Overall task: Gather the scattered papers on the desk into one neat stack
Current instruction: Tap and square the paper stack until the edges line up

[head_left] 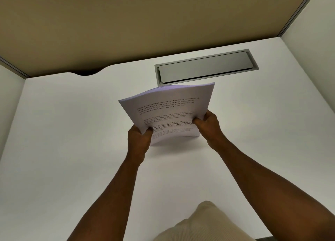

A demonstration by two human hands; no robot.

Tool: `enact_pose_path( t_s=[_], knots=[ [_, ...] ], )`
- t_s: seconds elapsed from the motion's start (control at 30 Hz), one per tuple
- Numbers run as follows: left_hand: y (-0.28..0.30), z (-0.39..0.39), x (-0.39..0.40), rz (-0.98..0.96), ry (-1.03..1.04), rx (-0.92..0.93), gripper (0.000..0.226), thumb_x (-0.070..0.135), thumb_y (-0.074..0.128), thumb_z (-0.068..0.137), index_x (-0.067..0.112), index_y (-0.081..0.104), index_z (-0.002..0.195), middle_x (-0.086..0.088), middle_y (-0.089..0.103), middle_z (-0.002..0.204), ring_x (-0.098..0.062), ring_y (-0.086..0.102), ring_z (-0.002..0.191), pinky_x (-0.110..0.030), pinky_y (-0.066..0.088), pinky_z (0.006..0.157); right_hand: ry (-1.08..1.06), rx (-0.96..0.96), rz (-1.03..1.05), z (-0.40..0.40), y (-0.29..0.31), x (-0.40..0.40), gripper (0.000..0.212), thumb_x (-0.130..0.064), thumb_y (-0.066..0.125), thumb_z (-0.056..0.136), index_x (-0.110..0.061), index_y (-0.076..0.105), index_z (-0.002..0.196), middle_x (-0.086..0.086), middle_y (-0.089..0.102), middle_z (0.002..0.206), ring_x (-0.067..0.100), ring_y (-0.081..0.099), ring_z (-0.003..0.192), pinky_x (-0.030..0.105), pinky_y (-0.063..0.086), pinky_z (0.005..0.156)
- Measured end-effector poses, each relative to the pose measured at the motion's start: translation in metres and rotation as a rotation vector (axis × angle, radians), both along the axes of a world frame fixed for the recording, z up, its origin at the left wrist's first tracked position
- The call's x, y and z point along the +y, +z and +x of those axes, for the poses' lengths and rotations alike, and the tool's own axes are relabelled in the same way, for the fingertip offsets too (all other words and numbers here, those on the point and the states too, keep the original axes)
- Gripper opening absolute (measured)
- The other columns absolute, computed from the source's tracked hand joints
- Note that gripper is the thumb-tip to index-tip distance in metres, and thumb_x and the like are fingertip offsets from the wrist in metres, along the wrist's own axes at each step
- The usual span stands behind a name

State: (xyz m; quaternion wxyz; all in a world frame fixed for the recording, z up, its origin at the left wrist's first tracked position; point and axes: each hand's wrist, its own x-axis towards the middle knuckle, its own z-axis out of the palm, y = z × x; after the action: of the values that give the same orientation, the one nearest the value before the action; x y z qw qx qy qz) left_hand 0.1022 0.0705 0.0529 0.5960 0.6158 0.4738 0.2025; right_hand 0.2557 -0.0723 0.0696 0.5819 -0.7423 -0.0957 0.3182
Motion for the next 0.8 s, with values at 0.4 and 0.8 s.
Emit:
enact_pose_path(
  t_s=[0.4, 0.8],
  knots=[
    [0.046, -0.004, 0.012, 0.369, -0.189, 0.077, 0.029, 0.02, 0.05, 0.079, 0.018, 0.063, 0.104, 0.006, 0.067, 0.094, -0.004, 0.063, 0.086, -0.02, 0.053, 0.069, -0.132, -0.553, -0.005, 0.036, 0.057, -0.019, 0.068, -0.014, 0.072, 0.075, -0.017, 0.038, 0.135, -0.004, 0.05, 0.135, 0.016, 0.052, 0.118, 0.024, 0.042, 0.099],
    [0.095, -0.002, 0.021, 0.47, -0.475, 0.295, 0.037, 0.031, 0.045, 0.076, 0.019, 0.061, 0.107, 0.003, 0.068, 0.099, -0.019, 0.066, 0.086, -0.025, 0.052, 0.065, 0.436, -0.803, -0.23, 0.029, 0.105, -0.005, 0.022, -0.022, 0.054, 0.094, -0.017, 0.054, 0.116, 0.004, 0.066, 0.107, 0.021, 0.06, 0.083, 0.025, 0.053, 0.064]
  ],
)
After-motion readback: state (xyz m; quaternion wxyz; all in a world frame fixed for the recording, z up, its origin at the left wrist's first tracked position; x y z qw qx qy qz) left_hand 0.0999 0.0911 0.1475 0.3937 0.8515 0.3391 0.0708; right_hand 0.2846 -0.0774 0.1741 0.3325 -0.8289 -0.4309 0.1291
